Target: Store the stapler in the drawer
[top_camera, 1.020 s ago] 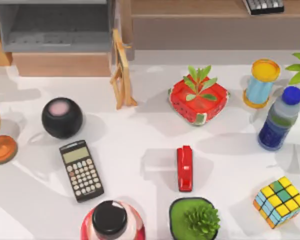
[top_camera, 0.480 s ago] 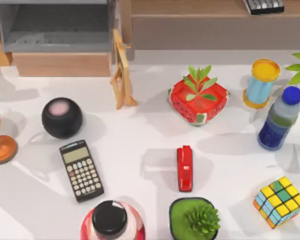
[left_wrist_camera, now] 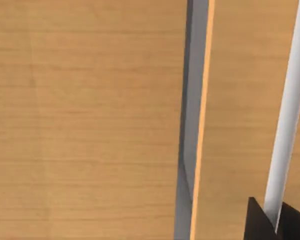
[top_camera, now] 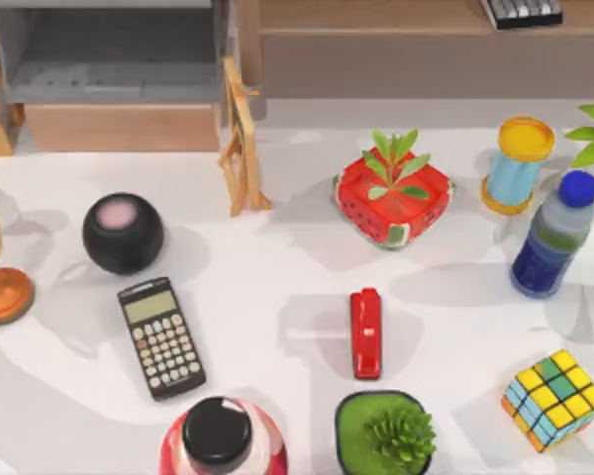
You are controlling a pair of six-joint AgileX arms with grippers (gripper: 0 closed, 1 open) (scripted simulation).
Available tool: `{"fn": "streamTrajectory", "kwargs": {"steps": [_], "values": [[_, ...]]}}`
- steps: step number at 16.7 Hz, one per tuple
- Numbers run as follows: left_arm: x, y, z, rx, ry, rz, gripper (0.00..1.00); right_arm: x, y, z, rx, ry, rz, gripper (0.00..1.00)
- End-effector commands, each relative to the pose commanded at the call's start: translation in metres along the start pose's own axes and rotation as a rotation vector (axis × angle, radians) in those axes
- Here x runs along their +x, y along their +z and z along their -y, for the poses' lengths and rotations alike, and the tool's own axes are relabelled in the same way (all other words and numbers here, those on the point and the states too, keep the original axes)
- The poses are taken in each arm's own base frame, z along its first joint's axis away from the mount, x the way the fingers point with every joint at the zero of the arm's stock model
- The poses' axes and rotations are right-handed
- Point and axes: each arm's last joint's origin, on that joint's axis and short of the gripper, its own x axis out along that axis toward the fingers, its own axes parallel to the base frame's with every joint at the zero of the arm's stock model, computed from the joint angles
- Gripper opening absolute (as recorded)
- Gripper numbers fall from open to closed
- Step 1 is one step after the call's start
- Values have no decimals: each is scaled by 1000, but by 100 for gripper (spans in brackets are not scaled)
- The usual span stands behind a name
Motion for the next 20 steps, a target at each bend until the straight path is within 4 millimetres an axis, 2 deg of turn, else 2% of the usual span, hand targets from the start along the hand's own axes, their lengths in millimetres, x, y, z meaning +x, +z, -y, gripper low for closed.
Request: {"fn": "streamTrajectory", "kwargs": {"steps": [3,9,16,20], "values": [[-18,0,0,5,4,-3,0,0,0,0,0,0,0,100],[-23,-1,0,7,5,-4,0,0,0,0,0,0,0,100],[-77,0,3,2,-2,-1,0,0,0,0,0,0,0,100],[-81,0,3,4,-1,-1,0,0,0,0,0,0,0,100]]}}
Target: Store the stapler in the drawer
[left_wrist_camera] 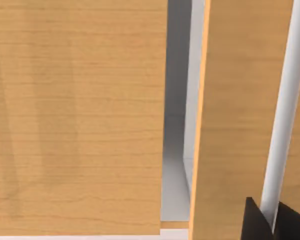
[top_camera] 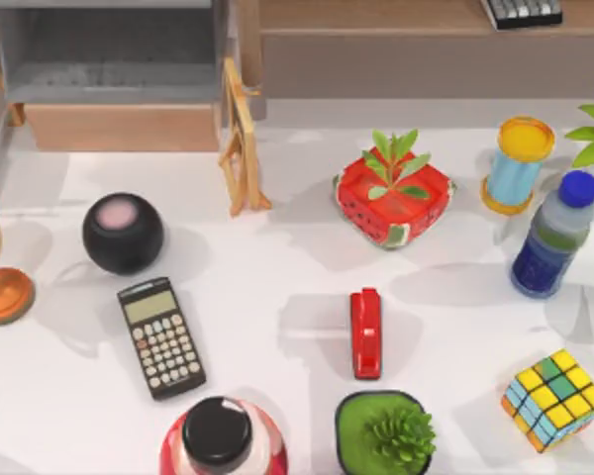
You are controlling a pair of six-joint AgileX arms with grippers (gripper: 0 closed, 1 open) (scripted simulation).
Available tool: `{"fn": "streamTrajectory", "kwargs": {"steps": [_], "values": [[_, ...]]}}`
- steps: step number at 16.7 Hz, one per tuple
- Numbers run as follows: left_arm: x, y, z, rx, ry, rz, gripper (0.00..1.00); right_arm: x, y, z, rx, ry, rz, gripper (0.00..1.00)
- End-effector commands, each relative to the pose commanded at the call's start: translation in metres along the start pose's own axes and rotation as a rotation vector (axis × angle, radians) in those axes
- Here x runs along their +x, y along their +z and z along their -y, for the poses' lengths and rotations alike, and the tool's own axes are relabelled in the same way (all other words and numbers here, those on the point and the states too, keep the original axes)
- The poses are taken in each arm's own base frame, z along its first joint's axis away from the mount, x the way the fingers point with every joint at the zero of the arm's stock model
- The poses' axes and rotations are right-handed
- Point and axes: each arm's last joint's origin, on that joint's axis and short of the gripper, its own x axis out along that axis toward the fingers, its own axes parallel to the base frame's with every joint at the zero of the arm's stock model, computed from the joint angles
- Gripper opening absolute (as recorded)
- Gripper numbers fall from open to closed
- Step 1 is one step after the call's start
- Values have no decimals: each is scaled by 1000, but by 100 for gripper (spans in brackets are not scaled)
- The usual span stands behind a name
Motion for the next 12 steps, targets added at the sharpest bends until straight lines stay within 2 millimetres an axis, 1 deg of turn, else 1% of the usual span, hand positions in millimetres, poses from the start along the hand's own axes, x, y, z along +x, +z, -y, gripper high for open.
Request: {"fn": "streamTrajectory", "kwargs": {"steps": [2,3,5,9,10,12], "values": [[1,0,1,0,-1,1,0,0,0,0,0,0,0,100],[-3,0,0,1,1,1,0,0,0,0,0,0,0,100],[-18,-1,1,1,2,3,0,0,0,0,0,0,0,100],[-54,0,2,-3,-4,2,0,0,0,0,0,0,0,100],[-60,0,2,-1,-3,1,0,0,0,0,0,0,0,100],[-62,0,2,0,-2,1,0,0,0,0,0,0,0,100]]}}
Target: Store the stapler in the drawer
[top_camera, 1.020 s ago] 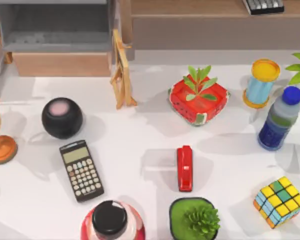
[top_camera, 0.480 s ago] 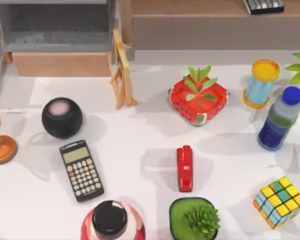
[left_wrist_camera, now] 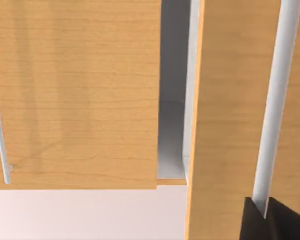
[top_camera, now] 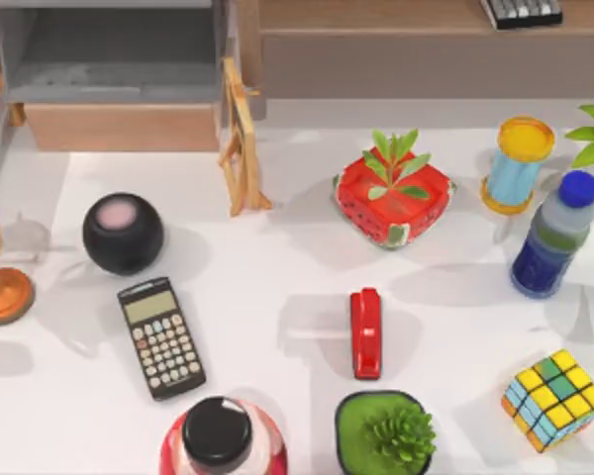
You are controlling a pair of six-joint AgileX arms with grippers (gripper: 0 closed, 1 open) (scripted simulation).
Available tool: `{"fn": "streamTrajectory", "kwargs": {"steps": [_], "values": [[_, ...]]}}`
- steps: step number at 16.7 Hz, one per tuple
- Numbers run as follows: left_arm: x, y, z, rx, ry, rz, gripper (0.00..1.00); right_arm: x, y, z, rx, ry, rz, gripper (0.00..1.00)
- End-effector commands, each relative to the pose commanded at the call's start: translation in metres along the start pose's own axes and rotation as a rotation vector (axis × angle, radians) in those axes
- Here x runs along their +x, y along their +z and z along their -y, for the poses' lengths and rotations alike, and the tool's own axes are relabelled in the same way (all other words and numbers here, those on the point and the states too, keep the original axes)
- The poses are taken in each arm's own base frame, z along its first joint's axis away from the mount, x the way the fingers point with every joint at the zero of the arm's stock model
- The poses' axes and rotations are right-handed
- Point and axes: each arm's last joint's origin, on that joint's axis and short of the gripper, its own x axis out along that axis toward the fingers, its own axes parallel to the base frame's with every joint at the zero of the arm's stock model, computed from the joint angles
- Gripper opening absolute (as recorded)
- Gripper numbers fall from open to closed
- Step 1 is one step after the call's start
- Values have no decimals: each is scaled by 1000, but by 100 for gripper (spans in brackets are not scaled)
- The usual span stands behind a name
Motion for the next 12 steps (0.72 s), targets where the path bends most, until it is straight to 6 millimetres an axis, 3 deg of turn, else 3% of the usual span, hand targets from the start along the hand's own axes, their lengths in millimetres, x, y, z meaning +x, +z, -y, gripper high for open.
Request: {"fn": "streamTrajectory", "kwargs": {"steps": [2,12], "values": [[0,0,0,0,0,0,0,0,0,0,0,0,0,100],[0,0,0,0,0,0,75,0,0,0,0,0,0,100]]}}
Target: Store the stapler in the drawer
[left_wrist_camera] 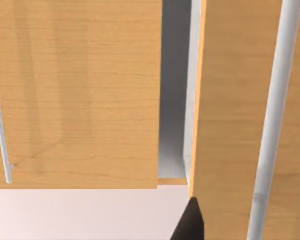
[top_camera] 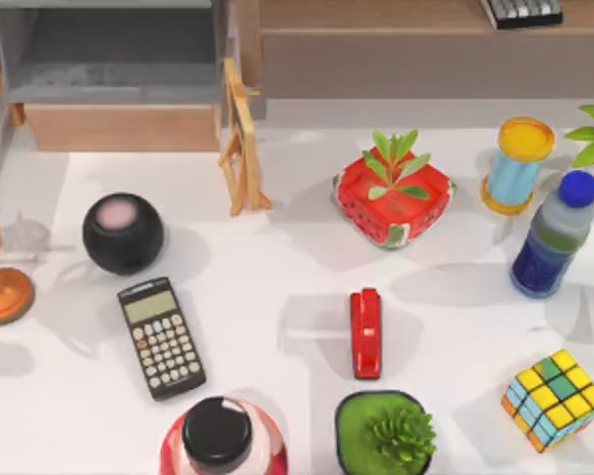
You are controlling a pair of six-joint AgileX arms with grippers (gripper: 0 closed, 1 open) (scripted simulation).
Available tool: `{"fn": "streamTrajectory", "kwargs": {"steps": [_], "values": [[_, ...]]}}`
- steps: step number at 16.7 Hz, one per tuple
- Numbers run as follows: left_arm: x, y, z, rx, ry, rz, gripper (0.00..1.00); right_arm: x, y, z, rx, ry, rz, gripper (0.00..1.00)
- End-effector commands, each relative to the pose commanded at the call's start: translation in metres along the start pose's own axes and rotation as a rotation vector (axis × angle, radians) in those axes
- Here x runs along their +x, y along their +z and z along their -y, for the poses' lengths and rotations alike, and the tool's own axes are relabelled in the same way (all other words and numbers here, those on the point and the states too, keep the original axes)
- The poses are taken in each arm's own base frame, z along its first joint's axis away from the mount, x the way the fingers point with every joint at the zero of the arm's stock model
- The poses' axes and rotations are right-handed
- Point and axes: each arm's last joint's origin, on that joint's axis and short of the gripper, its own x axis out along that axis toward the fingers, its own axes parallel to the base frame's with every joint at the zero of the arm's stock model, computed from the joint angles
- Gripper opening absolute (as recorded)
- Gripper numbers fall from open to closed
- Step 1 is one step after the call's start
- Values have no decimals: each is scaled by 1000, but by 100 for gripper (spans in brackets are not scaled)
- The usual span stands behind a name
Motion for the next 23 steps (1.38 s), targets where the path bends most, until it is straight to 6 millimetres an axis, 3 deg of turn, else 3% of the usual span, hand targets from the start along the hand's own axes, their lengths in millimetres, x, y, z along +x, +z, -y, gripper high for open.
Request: {"fn": "streamTrajectory", "kwargs": {"steps": [3,4,12,18,23], "values": [[0,0,0,0,0,0,98,0,0,0,0,0,0,100],[0,0,0,0,0,0,100,0,0,0,0,0,0,100],[1,0,0,1,1,1,100,0,0,0,0,0,0,100],[-19,0,0,1,1,1,100,0,0,0,0,0,0,100],[-18,-1,-2,10,9,1,100,0,0,0,0,0,0,100]]}}
